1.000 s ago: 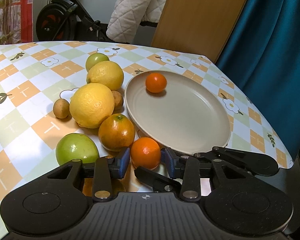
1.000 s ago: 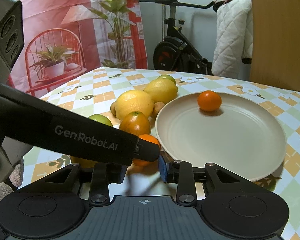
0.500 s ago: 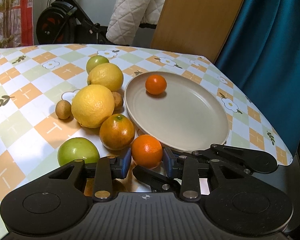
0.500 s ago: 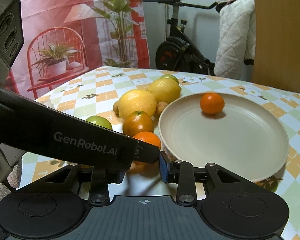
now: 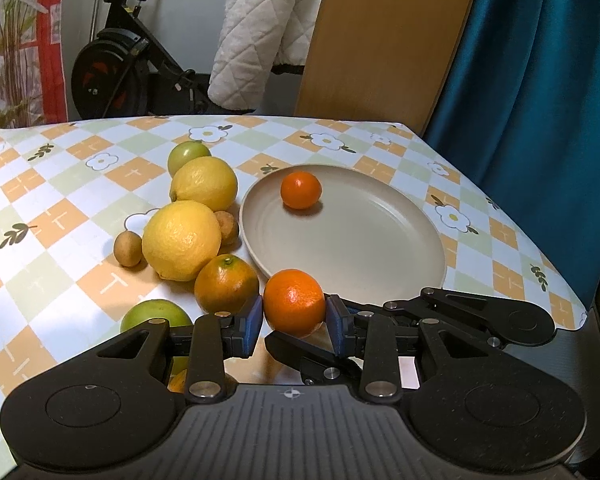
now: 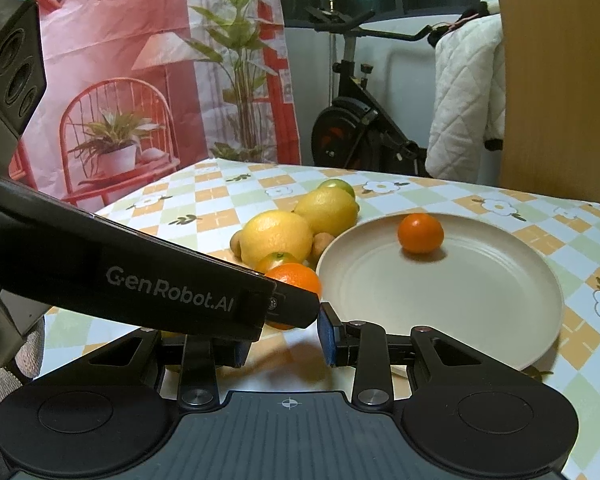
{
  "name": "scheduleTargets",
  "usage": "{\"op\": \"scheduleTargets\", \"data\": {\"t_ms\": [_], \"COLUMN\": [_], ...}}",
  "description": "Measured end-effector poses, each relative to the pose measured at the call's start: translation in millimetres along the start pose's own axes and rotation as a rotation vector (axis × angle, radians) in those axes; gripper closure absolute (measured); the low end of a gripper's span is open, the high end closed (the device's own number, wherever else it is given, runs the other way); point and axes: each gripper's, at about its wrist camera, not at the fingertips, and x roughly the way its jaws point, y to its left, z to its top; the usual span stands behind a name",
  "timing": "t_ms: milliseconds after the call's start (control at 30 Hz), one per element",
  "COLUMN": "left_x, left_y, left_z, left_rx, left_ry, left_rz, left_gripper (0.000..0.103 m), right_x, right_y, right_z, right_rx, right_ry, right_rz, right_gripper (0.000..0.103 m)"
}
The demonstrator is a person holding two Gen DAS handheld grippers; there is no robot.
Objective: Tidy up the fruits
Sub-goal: 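Close the left gripper on the second tangerine and lift it, then lower the second tangerine onto the plate and open the left gripper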
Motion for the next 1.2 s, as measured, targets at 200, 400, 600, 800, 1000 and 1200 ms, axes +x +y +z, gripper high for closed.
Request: {"op": "scheduleTargets", "data": {"t_ms": [200,400,600,800,1000,1200], "left_x": [-0.4,0.7,6.8,22.3,44.3,65.0], "left_y": [-3.9,-9.2,-14.1,-18.4,-17.2,-14.3], "left_z": [2.2,7.8,21.8,40.6,57.8,65.4], "left_rx": [0.019,0.043,0.068,0.083,0.077,0.063], "left_ry": [0.0,-0.001,-0.007,-0.008,0.006,0.033], "left_rz": [0.006,0.004,-0.001,0.008,0.01,0.008], "left_gripper": [0.067,0.067,0.067,0.067,0.067,0.067], "right_x": [-2.0,-3.5,-3.4,7.8,27.9,47.9], "right_y": [-3.2,-8.2,-18.9,-35.7,-53.8,-68.6], "right_z": [0.8,1.8,9.2,22.6,33.6,40.2], "right_rx": [0.013,0.031,0.06,0.093,0.117,0.138], "right_ry": [-0.009,-0.021,-0.044,-0.054,-0.041,0.002], "right_rz": [-0.003,-0.012,-0.026,-0.046,-0.075,-0.104], "right_gripper": [0.072,0.072,0.072,0.072,0.072,0.072]}}
